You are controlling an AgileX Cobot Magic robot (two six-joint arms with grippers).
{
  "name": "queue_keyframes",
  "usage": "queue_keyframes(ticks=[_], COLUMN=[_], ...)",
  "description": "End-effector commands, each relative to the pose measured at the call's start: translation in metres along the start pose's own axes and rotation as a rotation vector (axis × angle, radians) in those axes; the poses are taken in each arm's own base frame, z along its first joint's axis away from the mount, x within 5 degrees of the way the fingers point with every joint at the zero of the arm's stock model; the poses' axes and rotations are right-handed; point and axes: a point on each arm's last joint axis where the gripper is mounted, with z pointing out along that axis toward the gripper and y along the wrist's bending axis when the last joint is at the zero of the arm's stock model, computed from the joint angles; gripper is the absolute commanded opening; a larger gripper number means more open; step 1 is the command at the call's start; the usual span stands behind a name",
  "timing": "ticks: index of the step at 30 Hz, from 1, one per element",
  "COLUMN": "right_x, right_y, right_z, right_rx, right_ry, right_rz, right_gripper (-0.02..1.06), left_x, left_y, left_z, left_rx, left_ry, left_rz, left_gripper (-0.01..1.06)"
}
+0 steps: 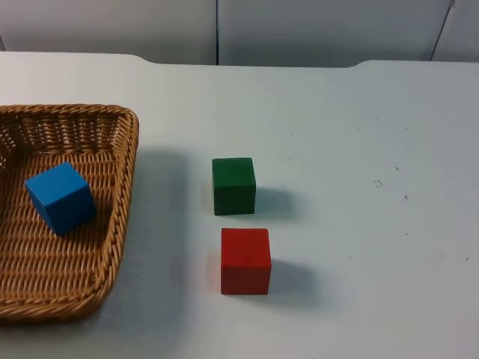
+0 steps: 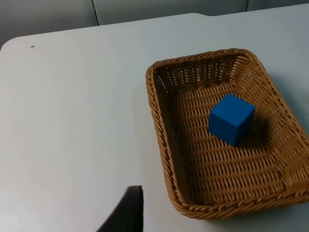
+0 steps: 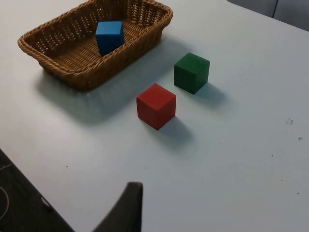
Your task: Pick up the basket with the left hand and place the blue cube into the basket with the right hand.
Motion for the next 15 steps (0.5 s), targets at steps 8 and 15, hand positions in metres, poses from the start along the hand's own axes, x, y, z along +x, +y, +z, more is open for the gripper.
queue_keyframes(ticks=[8, 15], right_x=[0.0002, 0.0002], right_y=[-0.0002, -0.0002], right_z=[0.0015, 0.0015], right_rx=[0.0, 0.0], right_ry=[-0.01, -0.01], right_rz=[-0.002, -0.002], right_gripper=[1.04, 1.04], left_x=[0.0008, 0.0018], left_y=[0.0016, 0.0071], left_z=[0.0004, 0.0007], left_rx=[-0.006, -0.066], left_ry=[-0.002, 0.003], left_rz=[-0.027, -0.102], left_gripper=[1.05, 1.05])
